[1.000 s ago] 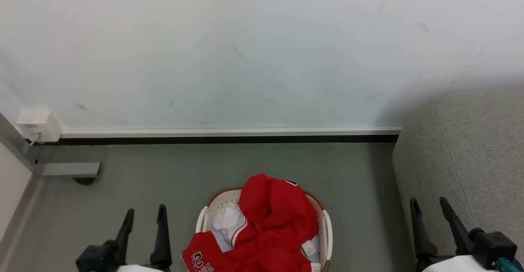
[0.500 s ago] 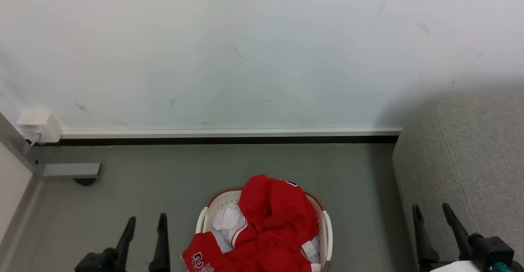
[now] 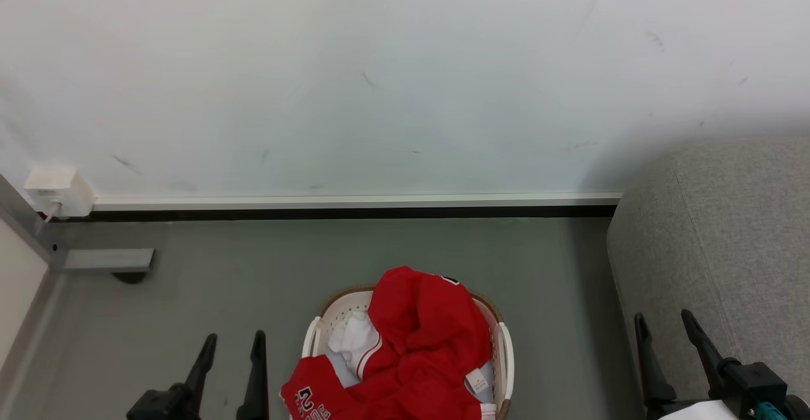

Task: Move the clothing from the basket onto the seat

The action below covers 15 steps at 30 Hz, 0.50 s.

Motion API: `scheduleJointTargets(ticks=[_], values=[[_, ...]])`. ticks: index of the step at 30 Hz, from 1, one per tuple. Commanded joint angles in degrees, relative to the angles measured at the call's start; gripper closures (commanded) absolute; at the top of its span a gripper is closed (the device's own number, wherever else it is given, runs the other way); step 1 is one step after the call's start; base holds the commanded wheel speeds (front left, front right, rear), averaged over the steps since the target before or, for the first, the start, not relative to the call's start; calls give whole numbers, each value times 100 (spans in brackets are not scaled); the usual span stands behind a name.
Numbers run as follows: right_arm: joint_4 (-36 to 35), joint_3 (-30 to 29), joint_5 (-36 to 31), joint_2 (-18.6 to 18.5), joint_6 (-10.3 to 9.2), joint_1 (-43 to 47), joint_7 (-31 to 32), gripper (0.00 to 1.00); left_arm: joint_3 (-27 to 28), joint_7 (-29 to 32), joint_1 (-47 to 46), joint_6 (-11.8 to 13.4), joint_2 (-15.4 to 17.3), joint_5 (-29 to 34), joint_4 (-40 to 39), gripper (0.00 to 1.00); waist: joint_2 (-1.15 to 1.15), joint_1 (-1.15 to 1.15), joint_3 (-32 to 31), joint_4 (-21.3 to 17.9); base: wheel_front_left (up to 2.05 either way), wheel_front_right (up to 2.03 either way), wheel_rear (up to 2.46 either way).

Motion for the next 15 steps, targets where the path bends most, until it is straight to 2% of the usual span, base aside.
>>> scheduleJointTargets(ticks=[1, 15], values=[[13, -6, -11, -45, -12, -24, -20, 0, 1, -6, -16, -18, 30, 53, 22, 0, 0, 0, 4, 2, 0, 0, 0], [60, 35, 90, -44, -12, -54, -20, 0, 4, -6, -40, -23, 30, -31, 53, 0, 0, 0, 31, -17, 0, 0, 0]])
